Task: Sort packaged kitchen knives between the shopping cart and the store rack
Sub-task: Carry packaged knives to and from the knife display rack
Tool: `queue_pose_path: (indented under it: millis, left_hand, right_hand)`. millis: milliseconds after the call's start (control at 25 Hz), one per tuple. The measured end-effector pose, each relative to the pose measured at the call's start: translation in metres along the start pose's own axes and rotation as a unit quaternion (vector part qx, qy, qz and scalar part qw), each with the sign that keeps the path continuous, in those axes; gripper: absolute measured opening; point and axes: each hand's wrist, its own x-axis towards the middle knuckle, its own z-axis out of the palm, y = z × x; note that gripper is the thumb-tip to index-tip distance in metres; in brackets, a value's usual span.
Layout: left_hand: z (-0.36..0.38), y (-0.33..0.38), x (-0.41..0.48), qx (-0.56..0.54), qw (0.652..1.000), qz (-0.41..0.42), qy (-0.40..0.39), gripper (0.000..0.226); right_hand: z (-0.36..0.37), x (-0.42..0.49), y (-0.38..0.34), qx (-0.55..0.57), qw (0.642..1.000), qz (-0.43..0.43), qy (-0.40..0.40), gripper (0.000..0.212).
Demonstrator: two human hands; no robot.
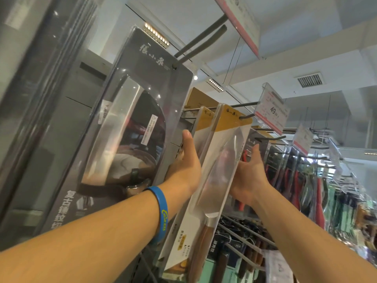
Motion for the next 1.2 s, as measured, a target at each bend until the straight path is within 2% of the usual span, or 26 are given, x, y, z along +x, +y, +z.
queue_pose_path:
  millis: [200,440,640,760,920,1000,1120,1200]
  left_hand:
    - [0.003,-0.003,-0.012,0.026,0.998,0.065,-0.007,0.103]
    - [0.0,-0.011,-0.014,0.039,0.993,0.109,-0.004,0.086]
    - [0.009,-0.018,-0.031,0.044,0.982,0.183,-0.008,0.101]
    - [0.01,-0.021,-0.03,0.049,0.979,0.198,-0.001,0.101]
    - [0.004,-0.016,-0.014,0.052,0.981,0.184,0.017,0.099]
    - [0.002,-0.012,-0.002,0.04,0.988,0.145,0.02,0.091]
    - [0.0,-0.005,0.017,-0.037,0.997,0.048,0.053,0.086]
    - [0.002,-0.004,0.023,-0.08,0.996,0.022,0.034,0.089]
  right_hand:
    - [-0.011,-0.013,0.003,-0.044,0.998,-0.027,-0.021,0.119]
    - [-0.014,-0.026,0.001,-0.073,0.996,-0.042,-0.027,0.112]
    - [-0.015,-0.027,0.004,-0.079,0.995,-0.055,-0.027,0.106]
    - [-0.016,-0.024,0.007,-0.072,0.995,-0.065,-0.028,0.105]
    - [-0.016,-0.006,0.006,-0.074,0.995,-0.07,0.017,0.102]
    - [-0.013,0.003,0.002,-0.059,0.997,-0.053,0.021,0.104]
    - [-0.007,0.013,-0.004,-0.022,0.999,-0.024,0.01,0.109]
    - [-0.001,0.019,-0.005,-0.012,1.0,-0.001,0.02,0.11]
